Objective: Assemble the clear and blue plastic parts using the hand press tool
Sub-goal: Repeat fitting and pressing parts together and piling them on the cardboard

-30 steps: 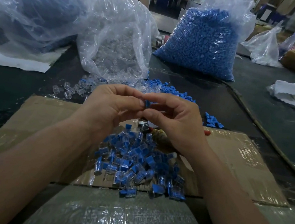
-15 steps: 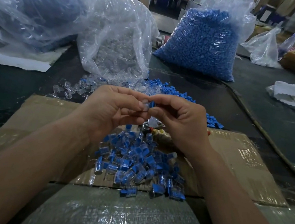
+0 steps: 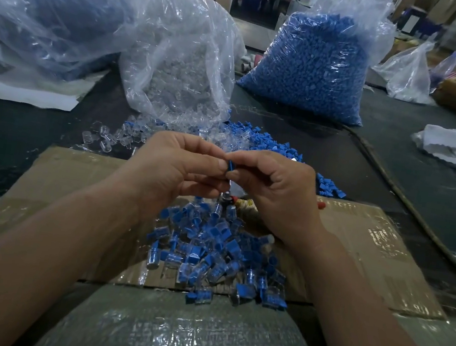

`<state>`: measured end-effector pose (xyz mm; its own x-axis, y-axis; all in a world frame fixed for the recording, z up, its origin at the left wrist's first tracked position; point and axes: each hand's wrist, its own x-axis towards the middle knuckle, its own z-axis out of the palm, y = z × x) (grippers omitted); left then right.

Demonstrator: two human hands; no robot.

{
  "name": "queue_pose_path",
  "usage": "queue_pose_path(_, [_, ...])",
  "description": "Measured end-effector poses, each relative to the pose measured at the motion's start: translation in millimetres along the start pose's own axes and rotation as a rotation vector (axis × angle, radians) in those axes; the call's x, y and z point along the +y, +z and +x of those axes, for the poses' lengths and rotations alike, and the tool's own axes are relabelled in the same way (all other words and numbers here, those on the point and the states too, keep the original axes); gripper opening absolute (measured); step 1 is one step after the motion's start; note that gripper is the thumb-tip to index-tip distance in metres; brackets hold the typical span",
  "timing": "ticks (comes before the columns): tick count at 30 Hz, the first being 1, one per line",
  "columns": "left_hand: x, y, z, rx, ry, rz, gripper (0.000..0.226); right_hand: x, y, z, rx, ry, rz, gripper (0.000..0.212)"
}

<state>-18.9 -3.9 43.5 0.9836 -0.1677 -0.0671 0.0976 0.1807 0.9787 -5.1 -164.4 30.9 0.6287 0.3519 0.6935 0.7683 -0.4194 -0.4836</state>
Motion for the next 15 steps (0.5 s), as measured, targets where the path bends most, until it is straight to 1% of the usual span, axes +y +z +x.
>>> queue_pose_path(3, [0, 0, 0, 0.005, -0.003, 0.008, 0.021, -1, 0, 1, -0.009, -0.002, 0.005, 0.021])
queue_pose_path(6, [0, 0, -1, -0.002, 0.025, 0.046, 0.019, -4, -1, 1, -0.059, 0.030, 0.033, 0.024])
queue_pose_path(7, [-1, 0, -1, -0.006, 0.033, 0.053, 0.016, -4, -3, 2, -0.087, 0.083, 0.058, 0.027])
queue_pose_path(9, [-1, 0, 0, 0.012, 0.039, 0.043, 0.009, -2, -12, 4, -0.124, 0.255, 0.088, 0.031])
queue_pose_path(11, [-2, -3, 3, 0.058, 0.052, 0.030, 0.006, 6, -25, 6, -0.137, 0.407, 0.032, 0.021])
queue_pose_path(12, [-2, -4, 4, 0.081, 0.064, 0.028, 0.009, 11, -33, 7, -0.166, 0.471, -0.011, 0.016])
queue_pose_path(13, [-3, -5, 5, 0.098, 0.076, 0.027, 0.012, 15, -40, 7, -0.228, 0.529, -0.052, 0.015])
queue_pose_path(15, [-3, -6, 5, 0.107, 0.095, 0.032, 0.014, 22, -50, 7, -0.439, 0.637, -0.115, 0.019])
